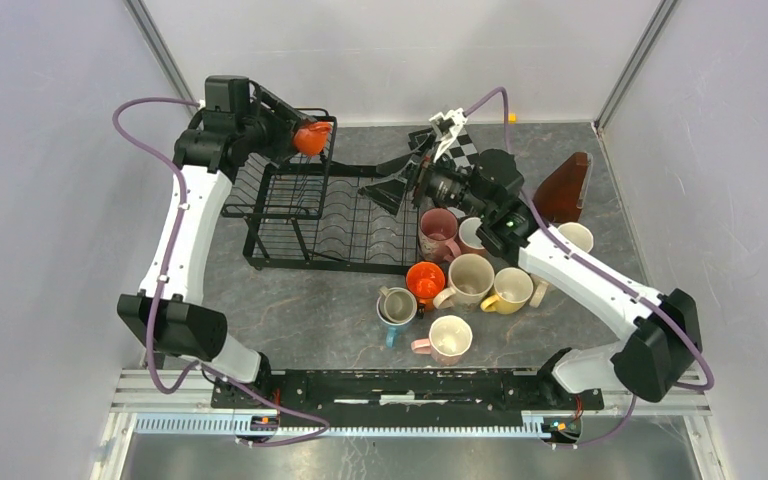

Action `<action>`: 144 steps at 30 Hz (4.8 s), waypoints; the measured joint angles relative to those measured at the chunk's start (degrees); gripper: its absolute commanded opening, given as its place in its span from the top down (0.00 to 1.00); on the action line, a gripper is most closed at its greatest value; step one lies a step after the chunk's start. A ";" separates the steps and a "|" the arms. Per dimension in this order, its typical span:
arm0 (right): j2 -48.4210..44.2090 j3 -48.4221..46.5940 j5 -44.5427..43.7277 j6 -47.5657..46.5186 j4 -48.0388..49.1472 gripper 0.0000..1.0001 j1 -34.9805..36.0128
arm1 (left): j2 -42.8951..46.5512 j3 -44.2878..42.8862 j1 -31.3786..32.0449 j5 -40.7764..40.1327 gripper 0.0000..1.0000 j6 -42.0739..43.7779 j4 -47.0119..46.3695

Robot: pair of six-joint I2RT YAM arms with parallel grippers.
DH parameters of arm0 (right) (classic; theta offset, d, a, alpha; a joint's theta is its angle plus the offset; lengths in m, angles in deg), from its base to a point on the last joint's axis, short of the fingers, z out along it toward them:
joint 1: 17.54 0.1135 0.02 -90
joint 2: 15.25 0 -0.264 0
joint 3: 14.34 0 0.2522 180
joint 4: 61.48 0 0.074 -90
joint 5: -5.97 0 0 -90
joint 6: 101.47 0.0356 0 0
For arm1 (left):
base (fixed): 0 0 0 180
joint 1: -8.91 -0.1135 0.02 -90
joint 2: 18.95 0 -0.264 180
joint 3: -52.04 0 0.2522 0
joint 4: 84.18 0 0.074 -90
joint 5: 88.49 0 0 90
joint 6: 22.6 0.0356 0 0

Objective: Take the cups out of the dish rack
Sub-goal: Place the cup into the cup.

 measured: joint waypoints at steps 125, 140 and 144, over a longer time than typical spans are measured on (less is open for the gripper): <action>-22.32 1.44 -19.54 -13.33 -68.81 1.00 9.77 | 36.09 33.05 21.81 3.08 0.00 18.71 -8.68; -17.16 4.83 -23.41 -10.93 -74.73 1.00 24.92 | 36.50 33.03 21.81 -3.17 0.00 20.61 -6.69; -16.06 6.10 -23.93 -10.34 -74.66 1.00 26.82 | 36.57 33.03 21.81 -3.26 0.00 20.63 -6.64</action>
